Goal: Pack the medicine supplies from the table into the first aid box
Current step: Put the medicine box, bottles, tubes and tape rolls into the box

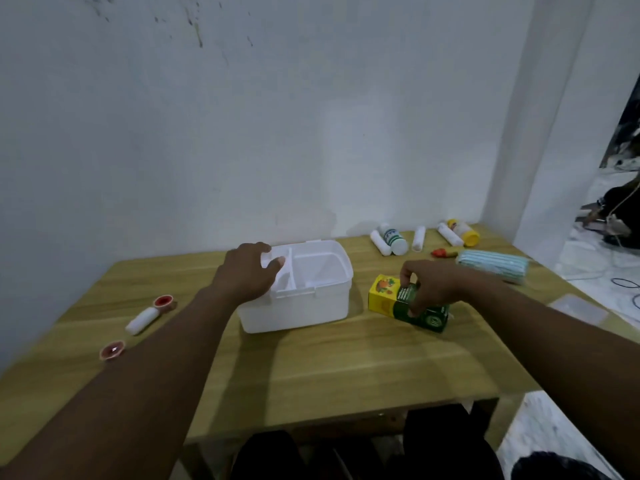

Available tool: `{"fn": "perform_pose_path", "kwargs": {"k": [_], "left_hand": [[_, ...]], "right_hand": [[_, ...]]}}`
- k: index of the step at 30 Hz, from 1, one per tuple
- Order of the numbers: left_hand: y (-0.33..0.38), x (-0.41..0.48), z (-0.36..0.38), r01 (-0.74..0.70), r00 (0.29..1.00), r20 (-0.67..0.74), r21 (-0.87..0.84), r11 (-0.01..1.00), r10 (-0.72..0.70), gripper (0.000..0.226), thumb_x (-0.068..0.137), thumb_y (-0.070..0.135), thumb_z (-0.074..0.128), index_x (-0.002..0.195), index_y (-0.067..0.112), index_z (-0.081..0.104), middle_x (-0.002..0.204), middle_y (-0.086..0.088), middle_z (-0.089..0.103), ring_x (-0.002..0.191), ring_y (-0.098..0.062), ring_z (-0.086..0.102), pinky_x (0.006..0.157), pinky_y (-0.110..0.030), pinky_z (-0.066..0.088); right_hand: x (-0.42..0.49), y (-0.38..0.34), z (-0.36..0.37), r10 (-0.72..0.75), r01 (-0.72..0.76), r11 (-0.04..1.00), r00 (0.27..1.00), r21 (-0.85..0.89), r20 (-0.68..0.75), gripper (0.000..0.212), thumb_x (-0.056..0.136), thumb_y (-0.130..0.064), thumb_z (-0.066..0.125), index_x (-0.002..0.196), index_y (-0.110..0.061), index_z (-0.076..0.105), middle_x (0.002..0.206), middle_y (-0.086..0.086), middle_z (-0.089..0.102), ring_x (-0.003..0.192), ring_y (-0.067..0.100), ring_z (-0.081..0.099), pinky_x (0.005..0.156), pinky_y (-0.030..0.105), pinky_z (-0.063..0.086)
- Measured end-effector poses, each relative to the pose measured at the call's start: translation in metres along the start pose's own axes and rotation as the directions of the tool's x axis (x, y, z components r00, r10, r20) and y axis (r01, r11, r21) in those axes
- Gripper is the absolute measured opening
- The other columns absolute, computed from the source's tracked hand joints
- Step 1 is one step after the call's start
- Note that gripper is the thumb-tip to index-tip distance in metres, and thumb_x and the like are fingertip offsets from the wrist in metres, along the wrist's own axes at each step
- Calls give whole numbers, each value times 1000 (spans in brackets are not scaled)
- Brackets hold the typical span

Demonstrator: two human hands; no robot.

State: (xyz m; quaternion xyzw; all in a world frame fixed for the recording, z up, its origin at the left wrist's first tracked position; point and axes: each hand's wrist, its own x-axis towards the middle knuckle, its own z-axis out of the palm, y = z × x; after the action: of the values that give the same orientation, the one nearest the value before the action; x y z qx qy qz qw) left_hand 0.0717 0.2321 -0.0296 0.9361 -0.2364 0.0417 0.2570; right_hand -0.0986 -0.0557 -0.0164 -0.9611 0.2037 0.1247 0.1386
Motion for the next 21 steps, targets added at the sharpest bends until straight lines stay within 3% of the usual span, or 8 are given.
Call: {"fn": "perform_pose_path", "kwargs": {"k": [4, 7, 9, 13, 16, 18, 21], "left_hand": [[0, -1, -4, -11, 1000, 23, -6, 1000, 11, 59, 93, 56, 52, 140, 19, 53, 148, -8, 50, 137, -29, 44, 111, -43, 37], [-2, 2, -7, -15, 1000, 22, -3, 1000, 15, 56, 94, 54, 52, 139, 20, 53, 145, -7, 52, 133, -27, 47, 108, -41, 39], [-3, 4, -10, -7, 1000, 7, -1, 1000, 7, 52, 95, 51, 52, 138, 21, 54, 143, -7, 53, 131, -27, 48, 105, -39, 39], [-8, 6, -9, -24, 999, -42, 5, 1000, 24, 45, 97, 45, 52, 134, 20, 57, 140, -6, 55, 128, -25, 50, 102, -37, 40], [-11, 4, -4, -41, 996, -76, 9, 999, 42, 43, 97, 44, 51, 133, 21, 57, 139, -4, 54, 125, -23, 51, 100, -36, 42], [-10, 5, -3, -48, 995, -92, 15, 999, 49, 43, 97, 43, 51, 134, 21, 56, 140, -3, 53, 124, -22, 52, 98, -35, 42], [-11, 5, -2, -50, 994, -101, 20, 999, 52, 43, 98, 43, 50, 135, 22, 56, 141, -2, 53, 123, -21, 52, 95, -32, 41]], "right_hand": [[-3, -8, -25, -60, 69, 996, 986, 51, -154, 49, 68, -29, 85, 106, -27, 55, 116, 2, 56, 98, 22, 55, 77, 33, 53], [-2, -36, -74, -150, 187, 980, 921, 69, -360, 48, 68, -27, 84, 107, -25, 55, 114, 3, 58, 96, 24, 56, 78, 35, 54], [1, -66, -97, -239, 265, 964, 876, 6, -419, 49, 68, -29, 82, 109, -26, 55, 115, 3, 61, 97, 25, 56, 79, 38, 54], [12, -130, -93, -366, 280, 900, 902, -335, -228, 48, 63, -35, 79, 104, -37, 55, 108, -2, 58, 98, 24, 56, 77, 36, 43], [24, -157, -68, -362, 251, 791, 927, -558, -97, 48, 65, -26, 78, 108, -31, 59, 108, 1, 57, 100, 28, 59, 83, 39, 41], [34, -164, -52, -411, 279, 746, 907, -605, -89, 46, 69, -23, 77, 111, -24, 59, 109, 3, 60, 99, 26, 60, 80, 38, 38], [49, -167, -31, -456, 370, 786, 888, -495, -59, 45, 71, -31, 78, 109, -21, 57, 102, 3, 61, 92, 23, 59, 68, 33, 43]]}}
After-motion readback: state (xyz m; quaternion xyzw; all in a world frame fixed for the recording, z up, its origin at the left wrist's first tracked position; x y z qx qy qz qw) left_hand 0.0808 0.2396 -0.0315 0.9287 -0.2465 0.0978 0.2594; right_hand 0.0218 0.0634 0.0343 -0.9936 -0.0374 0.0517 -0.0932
